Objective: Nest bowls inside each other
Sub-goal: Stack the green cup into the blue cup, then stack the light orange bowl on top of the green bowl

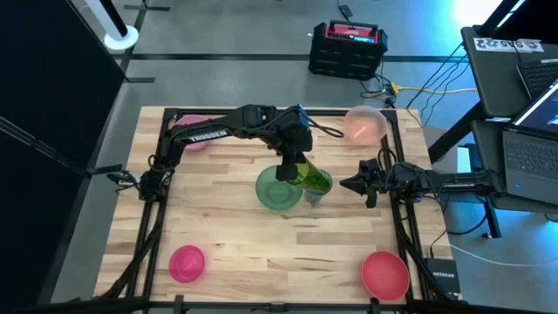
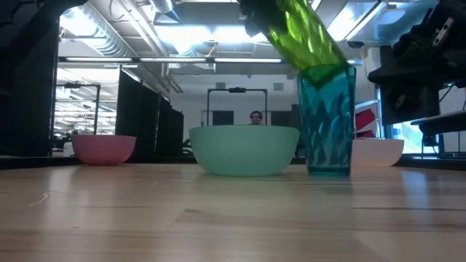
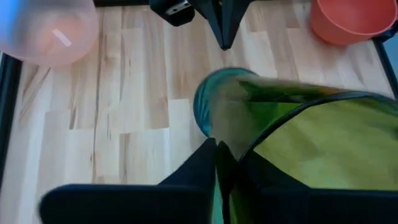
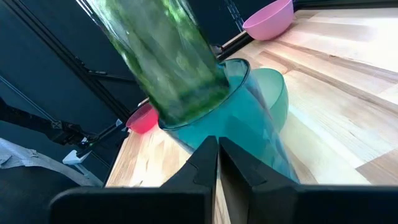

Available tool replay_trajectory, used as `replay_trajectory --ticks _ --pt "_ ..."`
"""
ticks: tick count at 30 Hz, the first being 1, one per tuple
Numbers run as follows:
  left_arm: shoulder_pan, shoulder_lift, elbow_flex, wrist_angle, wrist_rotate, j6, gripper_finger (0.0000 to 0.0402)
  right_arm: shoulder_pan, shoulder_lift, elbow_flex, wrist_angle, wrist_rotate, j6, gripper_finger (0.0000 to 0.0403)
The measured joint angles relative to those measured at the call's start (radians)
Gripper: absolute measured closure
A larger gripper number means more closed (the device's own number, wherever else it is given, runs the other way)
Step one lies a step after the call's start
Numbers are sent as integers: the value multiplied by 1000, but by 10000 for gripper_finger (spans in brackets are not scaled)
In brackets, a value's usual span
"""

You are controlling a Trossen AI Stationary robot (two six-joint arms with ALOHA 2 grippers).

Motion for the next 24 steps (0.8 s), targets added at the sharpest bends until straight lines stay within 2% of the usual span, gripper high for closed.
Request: replay_trajectory --ticks 3,19,24 --pt "8 -1 1 -5 0 0 340 0 0 0 0 0 1 402" --pt "27 -44 7 -151 -73 -7 274 0 -1 0 0 0 -4 402" --pt "40 -68 2 -416 -111 -31 273 0 -1 0 0 0 -23 402"
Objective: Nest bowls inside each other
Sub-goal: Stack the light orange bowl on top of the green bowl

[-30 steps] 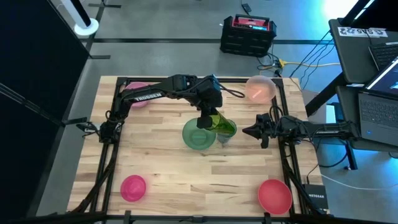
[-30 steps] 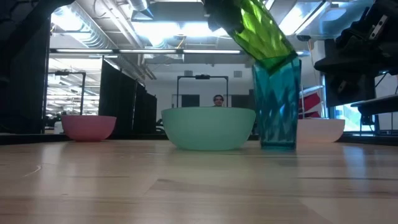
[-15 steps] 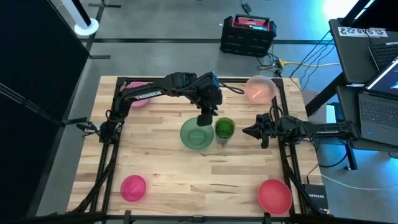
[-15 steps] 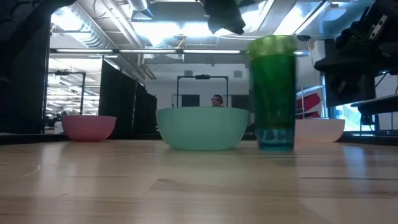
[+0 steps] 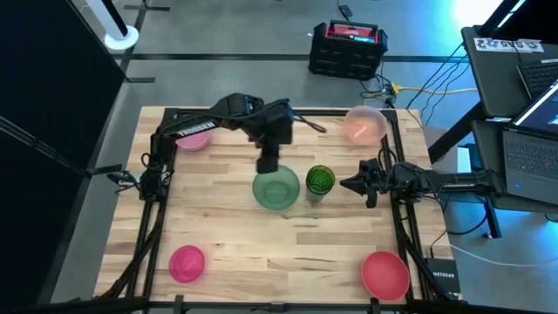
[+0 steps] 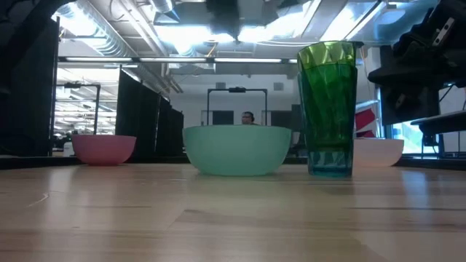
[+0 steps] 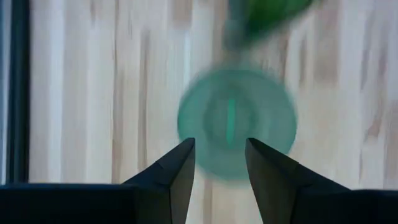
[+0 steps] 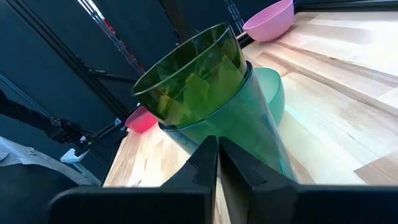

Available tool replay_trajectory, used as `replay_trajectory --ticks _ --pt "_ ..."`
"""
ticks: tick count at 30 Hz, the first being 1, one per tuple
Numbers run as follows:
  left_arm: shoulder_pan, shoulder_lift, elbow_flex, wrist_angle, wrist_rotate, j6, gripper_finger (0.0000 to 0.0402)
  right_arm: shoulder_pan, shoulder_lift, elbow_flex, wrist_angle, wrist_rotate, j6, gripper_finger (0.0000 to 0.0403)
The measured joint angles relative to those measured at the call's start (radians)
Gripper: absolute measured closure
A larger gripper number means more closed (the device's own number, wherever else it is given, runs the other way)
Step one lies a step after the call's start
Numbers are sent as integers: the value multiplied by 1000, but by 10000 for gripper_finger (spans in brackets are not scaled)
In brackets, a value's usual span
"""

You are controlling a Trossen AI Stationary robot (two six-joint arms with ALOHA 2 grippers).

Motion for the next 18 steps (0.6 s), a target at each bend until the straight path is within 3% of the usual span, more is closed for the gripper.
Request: replay_trajectory --ticks 8,18 --pt "5 -21 -137 -18 4 -65 273 0 0 0 0 2 21 402" --pt "65 -20 -305 160 31 -23 273 -84 130 276 -231 273 -146 402"
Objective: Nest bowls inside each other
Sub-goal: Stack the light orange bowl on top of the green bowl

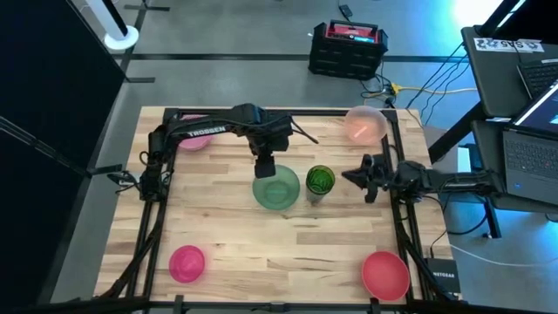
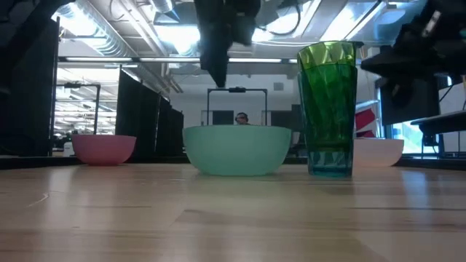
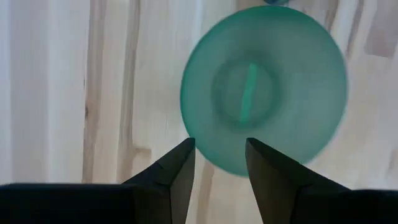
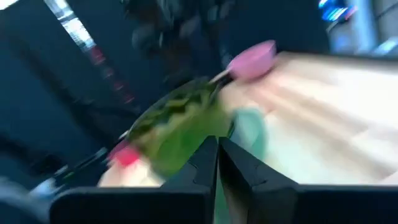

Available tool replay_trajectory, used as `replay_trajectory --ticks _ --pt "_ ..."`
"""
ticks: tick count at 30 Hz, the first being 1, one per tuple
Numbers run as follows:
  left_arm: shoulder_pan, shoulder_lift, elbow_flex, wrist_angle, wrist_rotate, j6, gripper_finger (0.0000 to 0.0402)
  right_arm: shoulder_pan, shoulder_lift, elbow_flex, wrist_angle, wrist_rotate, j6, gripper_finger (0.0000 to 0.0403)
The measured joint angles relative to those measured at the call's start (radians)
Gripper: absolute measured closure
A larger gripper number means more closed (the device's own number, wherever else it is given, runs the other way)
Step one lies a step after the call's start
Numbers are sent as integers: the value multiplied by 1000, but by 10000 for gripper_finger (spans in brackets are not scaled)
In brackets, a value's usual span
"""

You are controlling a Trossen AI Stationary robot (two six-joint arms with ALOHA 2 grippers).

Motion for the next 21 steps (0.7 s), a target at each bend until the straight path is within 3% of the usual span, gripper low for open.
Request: replay_trajectory --ticks 7,10,17,21 --pt "44 1 -116 131 19 38 273 -63 97 206 -172 198 -123 402" --pt "80 -9 -157 159 58 59 272 -176 240 352 -346 220 -129 402" --pt "138 -29 -206 192 130 124 273 -518 693 585 -526 -63 -137 402" --pt "160 -77 -240 200 139 171 273 -635 943 697 -626 -161 -242 381"
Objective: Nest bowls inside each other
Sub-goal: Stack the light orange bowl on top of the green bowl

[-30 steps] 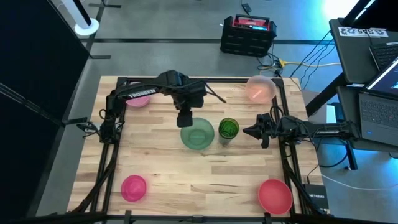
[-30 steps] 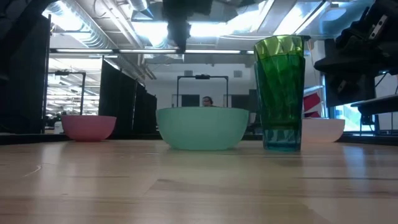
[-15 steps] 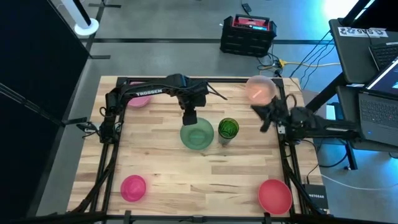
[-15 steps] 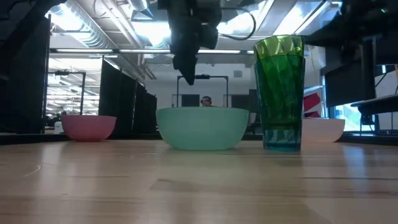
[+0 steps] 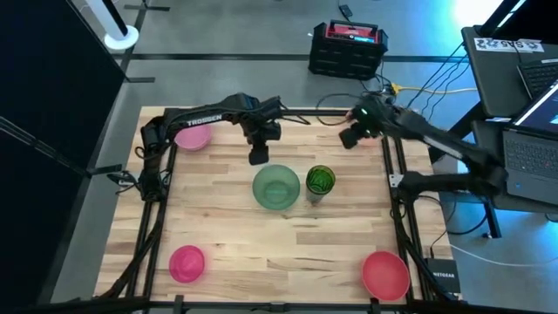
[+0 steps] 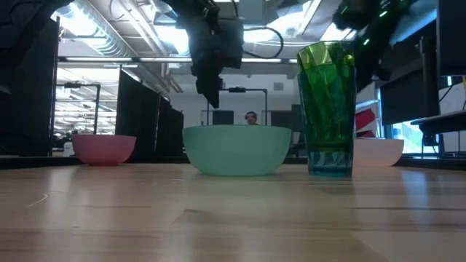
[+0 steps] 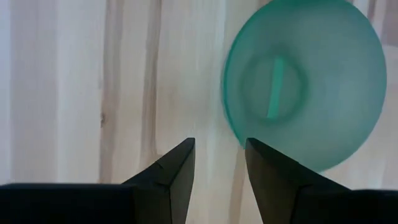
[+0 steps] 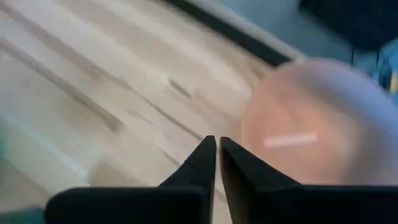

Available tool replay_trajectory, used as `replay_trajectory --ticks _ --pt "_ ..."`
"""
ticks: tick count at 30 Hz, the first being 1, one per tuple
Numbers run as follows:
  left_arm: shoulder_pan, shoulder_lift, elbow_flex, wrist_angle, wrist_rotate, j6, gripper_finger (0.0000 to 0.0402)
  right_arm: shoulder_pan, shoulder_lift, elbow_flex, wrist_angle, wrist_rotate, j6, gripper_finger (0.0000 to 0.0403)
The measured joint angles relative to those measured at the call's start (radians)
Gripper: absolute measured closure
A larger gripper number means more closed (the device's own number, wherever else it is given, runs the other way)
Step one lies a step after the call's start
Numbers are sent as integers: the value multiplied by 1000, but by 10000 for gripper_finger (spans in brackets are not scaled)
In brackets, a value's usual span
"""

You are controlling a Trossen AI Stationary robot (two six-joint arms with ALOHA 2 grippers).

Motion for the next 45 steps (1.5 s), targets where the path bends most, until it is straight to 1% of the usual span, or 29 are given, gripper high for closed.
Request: replay_trajectory --ticks 16,23,25,27,30,45 --pt "127 -198 -49 6 27 92 273 -127 445 161 -90 13 -115 239" --pt "175 -230 -50 6 27 119 273 -147 513 166 -78 16 -119 235" --pt "183 -230 -50 1 27 119 273 -148 543 166 -77 11 -118 239" --pt "184 -230 -50 -1 27 119 273 -146 571 166 -65 10 -117 256" --pt "185 -230 -50 0 26 124 273 -141 590 176 -58 -2 -123 318" --pt "221 -230 -50 3 26 122 273 32 510 559 -255 -19 -194 395"
